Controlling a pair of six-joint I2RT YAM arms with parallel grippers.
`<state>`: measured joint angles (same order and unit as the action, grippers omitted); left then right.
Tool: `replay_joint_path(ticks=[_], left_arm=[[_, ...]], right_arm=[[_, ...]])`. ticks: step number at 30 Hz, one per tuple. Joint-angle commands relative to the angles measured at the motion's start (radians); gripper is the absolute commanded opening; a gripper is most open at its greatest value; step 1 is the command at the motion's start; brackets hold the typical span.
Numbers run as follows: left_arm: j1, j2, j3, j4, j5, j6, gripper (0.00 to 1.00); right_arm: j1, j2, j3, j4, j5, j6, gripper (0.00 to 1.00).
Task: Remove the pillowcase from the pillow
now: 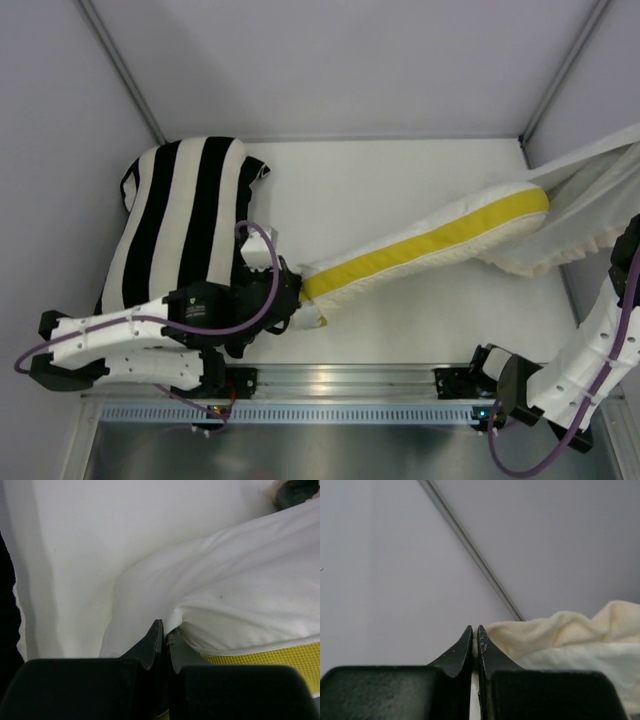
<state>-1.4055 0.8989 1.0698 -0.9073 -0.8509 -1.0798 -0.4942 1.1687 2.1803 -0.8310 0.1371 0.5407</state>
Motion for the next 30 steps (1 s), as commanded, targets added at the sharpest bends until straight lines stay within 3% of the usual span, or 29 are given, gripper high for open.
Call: replay_joint_path(ticks=[1, 15, 25, 30], left_arm=[[0.016, 0.081, 0.087, -0.024, -0.099, 0.023, 0.0], [0.054, 0.345, 0.065, 0.004, 0.027, 0.029, 0.0], [0.056, 0.368, -0.275, 0.004, 0.13, -0.261, 0.0], [0.054, 0.287, -0.372, 0.001, 0.171, -0.298, 0.0]], right_arm=[[-0.018, 0.031, 0.029, 0.056, -0.011, -0.013, 0.0], [-0.018, 0.097, 0.118, 0.093, -0.123, 0.102, 0.0], [-0.018, 0.18, 0.108, 0.145, -0.16, 0.146, 0.0], [-0.018, 0.198, 0.102, 0.159, -0.149, 0.145, 0.0]])
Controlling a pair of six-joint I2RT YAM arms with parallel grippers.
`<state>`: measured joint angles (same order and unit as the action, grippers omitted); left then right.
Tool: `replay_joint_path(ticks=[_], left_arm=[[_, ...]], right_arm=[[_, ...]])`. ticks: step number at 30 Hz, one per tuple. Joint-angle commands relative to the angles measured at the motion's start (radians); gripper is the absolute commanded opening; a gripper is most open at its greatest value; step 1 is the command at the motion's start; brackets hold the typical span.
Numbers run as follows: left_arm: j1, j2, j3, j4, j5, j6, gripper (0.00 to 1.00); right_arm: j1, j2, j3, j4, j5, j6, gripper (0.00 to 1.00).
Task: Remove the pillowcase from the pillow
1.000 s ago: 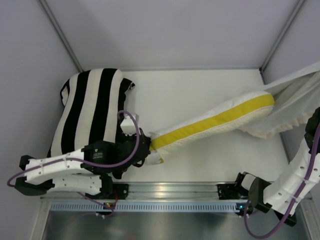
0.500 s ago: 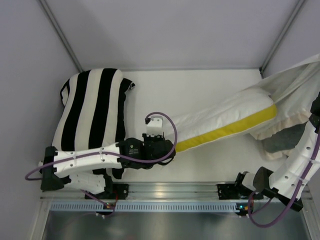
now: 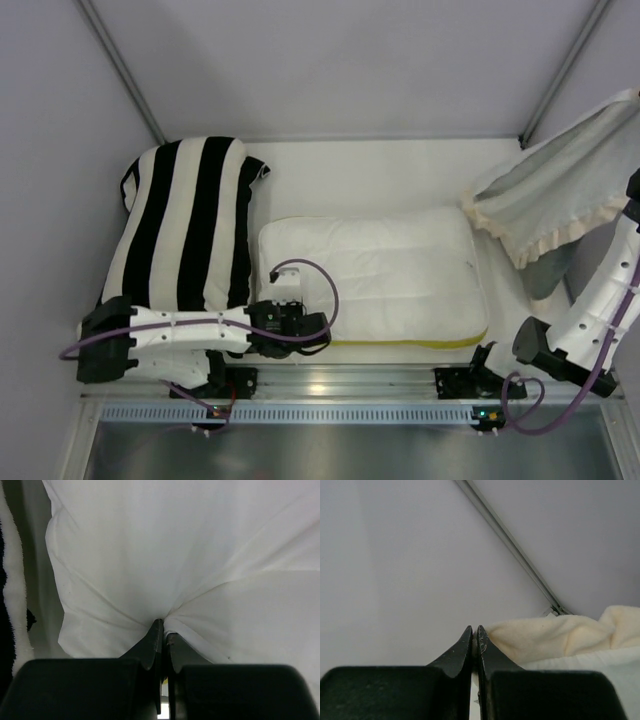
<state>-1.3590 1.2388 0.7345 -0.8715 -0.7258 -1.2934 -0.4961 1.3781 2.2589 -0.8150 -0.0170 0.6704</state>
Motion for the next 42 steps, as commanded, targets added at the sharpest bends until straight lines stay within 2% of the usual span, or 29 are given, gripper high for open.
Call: replay_joint_path(ticks=[1, 8, 12, 15, 16, 18, 19, 21, 22, 25, 29, 34, 35, 37, 39, 40, 41, 42], left_arm=[[0.009, -0.065, -0.041, -0.035, 0.046, -0.087, 0.0], [0.008, -0.128, -0.038, -0.052, 0.035, -0.07, 0.0], [0.009, -0.108, -0.018, -0.05, 0.042, -0.049, 0.0], [0.008, -0.075, 0.012, -0.05, 0.043, -0.037, 0.0], [0.008, -0.067, 0.028, -0.049, 0.045, -0.037, 0.0], [0.008, -0.041, 0.045, -0.049, 0.046, -0.03, 0.0], [0.008, -0.032, 0.052, -0.049, 0.048, -0.027, 0.0], [0.008, -0.01, 0.074, -0.049, 0.054, -0.021, 0.0], [0.008, -0.004, 0.08, -0.047, 0.055, -0.018, 0.0], [0.008, 0.013, 0.104, -0.049, 0.062, -0.007, 0.0], [0.006, 0.019, 0.123, -0.046, 0.062, 0.0, 0.0], [0.006, 0.033, 0.134, -0.04, 0.052, -0.006, 0.0], [0.006, 0.036, 0.135, -0.038, 0.051, -0.007, 0.0], [0.006, 0.048, 0.138, -0.035, 0.045, -0.007, 0.0], [0.006, 0.057, 0.14, -0.031, 0.043, -0.009, 0.0], [0.005, 0.062, 0.141, -0.026, 0.042, -0.007, 0.0], [0.005, 0.07, 0.138, -0.008, 0.042, -0.003, 0.0], [0.005, 0.073, 0.137, 0.005, 0.042, 0.009, 0.0]], right_arm=[[-0.016, -0.01, 0.024, 0.148, 0.008, 0.015, 0.0], [-0.016, -0.011, 0.027, 0.155, 0.135, -0.044, 0.0], [-0.016, -0.011, -0.045, 0.204, 0.131, -0.061, 0.0], [-0.016, -0.049, -0.241, 0.252, 0.118, -0.052, 0.0], [-0.016, -0.068, -0.392, 0.272, 0.121, -0.036, 0.0], [-0.016, -0.128, -0.554, 0.324, 0.137, -0.019, 0.03], [-0.016, -0.137, -0.685, 0.324, 0.14, -0.008, 0.11], [-0.016, -0.14, -0.8, 0.318, 0.117, -0.003, 0.23], [-0.016, -0.134, -0.888, 0.32, 0.094, 0.0, 0.4], [0.008, -0.067, -0.937, 0.272, -0.009, -0.017, 0.54], [0.155, -0.056, -0.868, 0.198, 0.017, -0.104, 0.6], [0.37, -0.158, -0.8, 0.168, 0.139, -0.149, 0.6], [0.443, -0.175, -0.806, 0.162, 0.179, -0.153, 0.61], [0.511, -0.221, -0.85, 0.165, 0.193, -0.157, 0.6], [0.591, -0.267, -0.91, 0.2, 0.087, -0.146, 0.59], [0.612, -0.284, -1.003, 0.224, 0.03, -0.131, 0.58], [0.661, -0.298, -1.06, 0.252, -0.113, -0.114, 0.56], [0.688, -0.327, -1.116, 0.304, -0.177, -0.097, 0.55]])
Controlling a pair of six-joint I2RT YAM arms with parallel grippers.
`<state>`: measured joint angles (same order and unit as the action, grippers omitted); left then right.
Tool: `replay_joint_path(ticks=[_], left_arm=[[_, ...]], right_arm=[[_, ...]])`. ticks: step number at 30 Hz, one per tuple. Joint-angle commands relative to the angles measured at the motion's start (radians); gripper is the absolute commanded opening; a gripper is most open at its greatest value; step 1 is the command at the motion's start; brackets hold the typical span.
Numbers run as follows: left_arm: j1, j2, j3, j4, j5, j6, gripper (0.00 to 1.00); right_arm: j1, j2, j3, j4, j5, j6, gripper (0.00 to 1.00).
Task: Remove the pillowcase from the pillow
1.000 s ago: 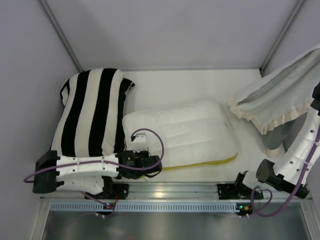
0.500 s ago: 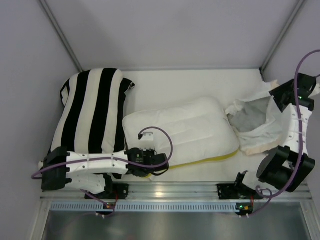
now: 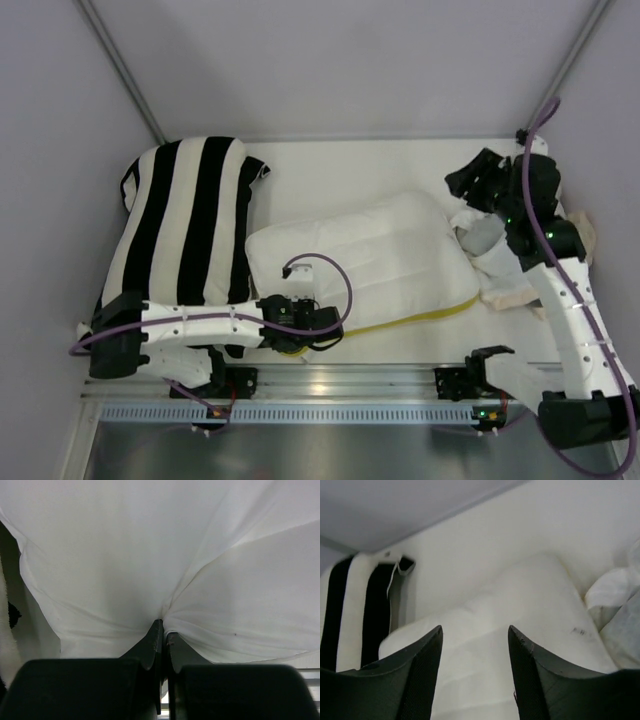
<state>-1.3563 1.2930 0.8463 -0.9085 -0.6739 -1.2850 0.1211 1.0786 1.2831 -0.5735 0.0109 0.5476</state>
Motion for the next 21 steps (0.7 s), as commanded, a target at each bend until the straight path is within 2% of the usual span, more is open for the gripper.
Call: replay_joint_path(ticks=[1, 2, 4, 5, 8, 11, 14, 17, 21], left_arm=[[0.002, 0.025, 0.027, 0.052, -0.012, 0.007, 0.0], [0.002, 0.041, 0.033, 0.063, -0.015, 0.012, 0.0], [0.002, 0.058, 0.043, 0.066, -0.021, 0.016, 0.0], [0.002, 0.066, 0.056, 0.066, -0.026, 0.019, 0.0], [0.002, 0.098, 0.063, 0.065, -0.035, 0.021, 0.0], [0.002, 0.118, 0.066, 0.069, -0.053, 0.013, 0.0], [0.003, 0.141, 0.069, 0.105, -0.058, 0.032, 0.0], [0.016, 0.192, 0.097, 0.166, -0.055, 0.09, 0.0], [0.052, 0.281, 0.187, 0.171, -0.053, 0.182, 0.0]], right_arm=[[0.11, -0.042, -0.253, 0.081, -0.242, 0.064, 0.52], [0.209, -0.077, -0.313, 0.101, -0.253, 0.078, 0.51], [0.329, -0.114, -0.458, 0.138, -0.201, 0.127, 0.5], [0.444, -0.15, -0.503, 0.15, -0.151, 0.149, 0.5], [0.608, -0.186, -0.64, 0.211, -0.089, 0.25, 0.5], [0.678, -0.164, -0.709, 0.274, -0.101, 0.304, 0.5], [0.687, -0.071, -0.749, 0.34, -0.072, 0.325, 0.5], [0.686, 0.026, -0.699, 0.342, -0.016, 0.302, 0.5], [0.686, 0.208, -0.593, 0.345, -0.019, 0.264, 0.51]])
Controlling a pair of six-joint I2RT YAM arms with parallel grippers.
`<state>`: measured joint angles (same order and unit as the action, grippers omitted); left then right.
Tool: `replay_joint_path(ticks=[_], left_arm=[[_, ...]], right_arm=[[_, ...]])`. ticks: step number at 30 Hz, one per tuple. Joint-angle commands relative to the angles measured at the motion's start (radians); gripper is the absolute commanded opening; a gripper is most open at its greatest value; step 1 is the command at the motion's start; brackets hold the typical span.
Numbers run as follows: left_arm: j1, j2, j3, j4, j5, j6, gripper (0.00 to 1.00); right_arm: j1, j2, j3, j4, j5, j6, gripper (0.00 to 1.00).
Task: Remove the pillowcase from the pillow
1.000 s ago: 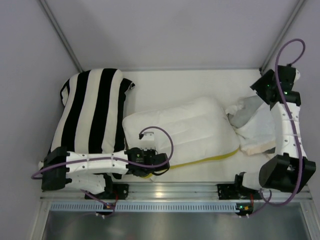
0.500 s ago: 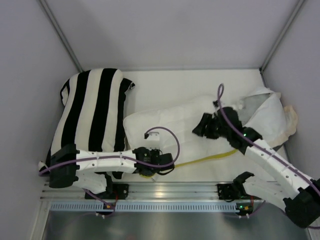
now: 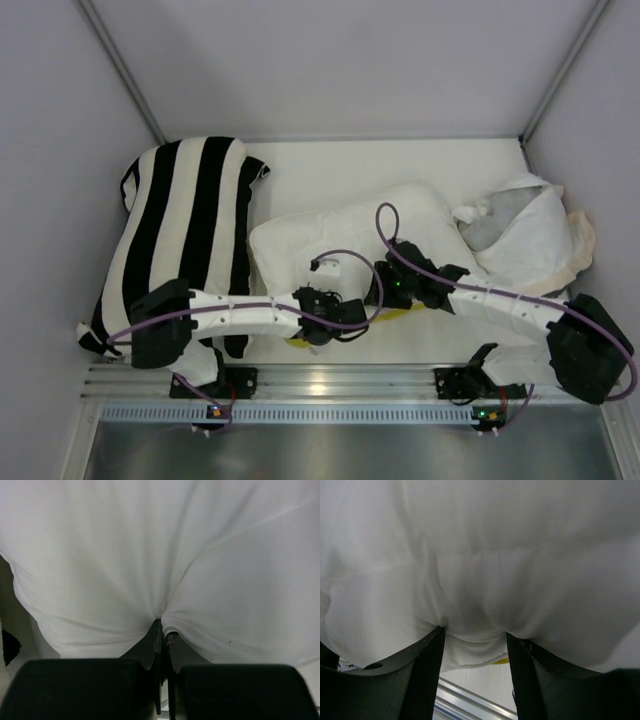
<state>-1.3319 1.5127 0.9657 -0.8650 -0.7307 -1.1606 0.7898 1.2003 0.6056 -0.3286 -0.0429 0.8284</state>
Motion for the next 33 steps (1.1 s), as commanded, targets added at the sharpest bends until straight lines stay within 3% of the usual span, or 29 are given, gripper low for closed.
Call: replay_joint_path(ticks=[1, 7, 11, 15, 25, 33], left_arm=[[0.033, 0.075, 0.082, 0.127, 0.004, 0.068, 0.0], [0.1, 0.106, 0.113, 0.136, 0.028, 0.108, 0.0], [0.213, 0.139, 0.088, 0.233, 0.216, 0.199, 0.0], [0.295, 0.196, 0.111, 0.32, 0.286, 0.271, 0.0], [0.543, 0.587, 0.582, 0.273, 0.465, 0.484, 0.0], [0.698, 0.888, 1.074, 0.182, 0.596, 0.55, 0.0]], right_arm=[[0.016, 0.106, 0.118, 0.1, 0.028, -0.031, 0.51], [-0.009, 0.131, 0.123, 0.108, 0.038, -0.032, 0.51], [-0.078, 0.163, 0.144, 0.114, 0.026, -0.055, 0.51], [-0.164, 0.254, 0.206, 0.125, 0.002, -0.08, 0.51], [-0.424, 0.487, 0.381, 0.146, -0.098, -0.095, 0.5], [-0.518, 0.607, 0.45, 0.161, -0.16, -0.063, 0.5]])
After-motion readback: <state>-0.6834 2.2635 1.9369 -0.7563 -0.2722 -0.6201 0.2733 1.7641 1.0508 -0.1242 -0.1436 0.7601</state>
